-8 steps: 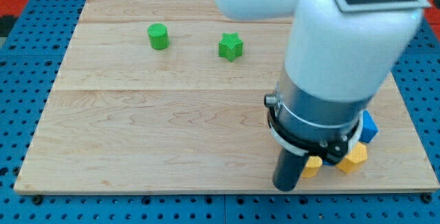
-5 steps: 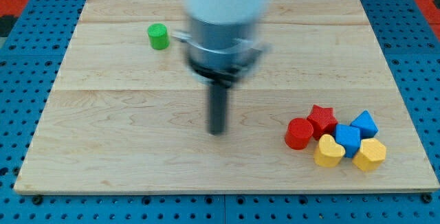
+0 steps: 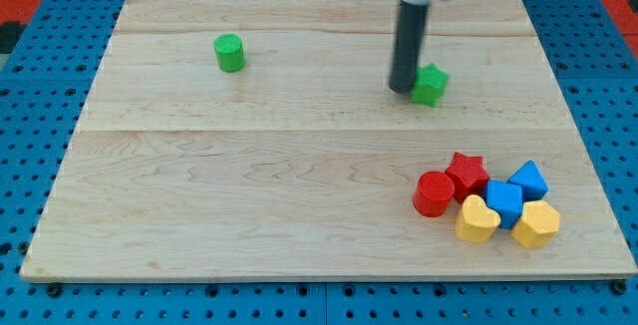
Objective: Move the green star to the top left of the red star
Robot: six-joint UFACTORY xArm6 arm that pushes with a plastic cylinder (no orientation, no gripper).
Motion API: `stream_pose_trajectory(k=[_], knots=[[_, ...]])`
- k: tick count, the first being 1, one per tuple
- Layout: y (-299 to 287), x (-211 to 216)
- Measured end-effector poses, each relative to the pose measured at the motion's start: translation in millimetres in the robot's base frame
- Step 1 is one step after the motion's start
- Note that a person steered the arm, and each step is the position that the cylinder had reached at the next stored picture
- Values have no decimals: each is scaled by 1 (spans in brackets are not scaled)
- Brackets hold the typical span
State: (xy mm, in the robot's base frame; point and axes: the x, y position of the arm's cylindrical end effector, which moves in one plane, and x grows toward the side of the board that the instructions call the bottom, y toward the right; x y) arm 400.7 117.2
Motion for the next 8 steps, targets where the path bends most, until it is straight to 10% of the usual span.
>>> stream_pose_trajectory(k=[3, 5, 8], knots=[[40, -70], [90, 30], [61, -15]])
